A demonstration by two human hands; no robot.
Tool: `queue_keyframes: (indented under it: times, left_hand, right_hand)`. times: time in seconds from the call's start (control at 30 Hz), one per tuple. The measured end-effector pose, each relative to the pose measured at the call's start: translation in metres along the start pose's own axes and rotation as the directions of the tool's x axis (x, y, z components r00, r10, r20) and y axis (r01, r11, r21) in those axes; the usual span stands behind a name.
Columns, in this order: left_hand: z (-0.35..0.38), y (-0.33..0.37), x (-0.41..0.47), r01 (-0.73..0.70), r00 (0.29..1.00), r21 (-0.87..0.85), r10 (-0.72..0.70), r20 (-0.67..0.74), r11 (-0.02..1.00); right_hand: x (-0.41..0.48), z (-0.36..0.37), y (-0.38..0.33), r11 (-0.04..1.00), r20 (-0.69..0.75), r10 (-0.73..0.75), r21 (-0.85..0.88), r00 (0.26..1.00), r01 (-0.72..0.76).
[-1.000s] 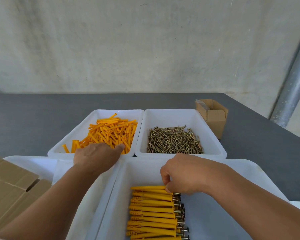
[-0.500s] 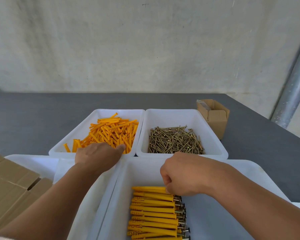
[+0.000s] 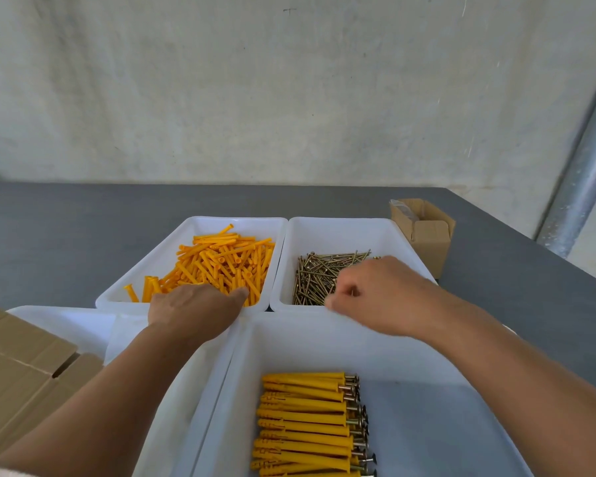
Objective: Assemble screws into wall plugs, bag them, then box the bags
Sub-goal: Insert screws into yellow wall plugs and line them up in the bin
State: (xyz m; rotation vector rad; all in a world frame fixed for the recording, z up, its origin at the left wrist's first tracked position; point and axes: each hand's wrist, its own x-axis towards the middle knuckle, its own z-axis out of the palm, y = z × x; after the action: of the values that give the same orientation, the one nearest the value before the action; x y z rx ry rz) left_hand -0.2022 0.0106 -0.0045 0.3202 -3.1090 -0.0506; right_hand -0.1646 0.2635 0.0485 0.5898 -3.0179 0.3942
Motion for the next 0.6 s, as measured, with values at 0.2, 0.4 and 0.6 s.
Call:
queue_keyframes:
  times: [0.2, 0.4, 0.6]
  left_hand:
    - [0.0, -0.001, 0.002, -0.008, 1.0, 0.015, 0.008, 0.017, 1.0]
    - [-0.001, -0.002, 0.004, -0.011, 0.998, 0.027, 0.009, 0.06, 1.0]
    - [-0.003, -0.002, 0.003, -0.025, 0.997, 0.038, 0.022, 0.073, 0.999]
  right_hand:
    - [0.013, 0.021, 0.045, 0.96, 0.019, 0.278, 0.007, 0.96, -0.278]
    - [0.023, 0.032, 0.053, 0.928, 0.188, 0.371, -0.052, 0.909, -0.368]
    - [0.033, 0.035, 0.058, 0.927, 0.274, 0.374, -0.084, 0.886, -0.366]
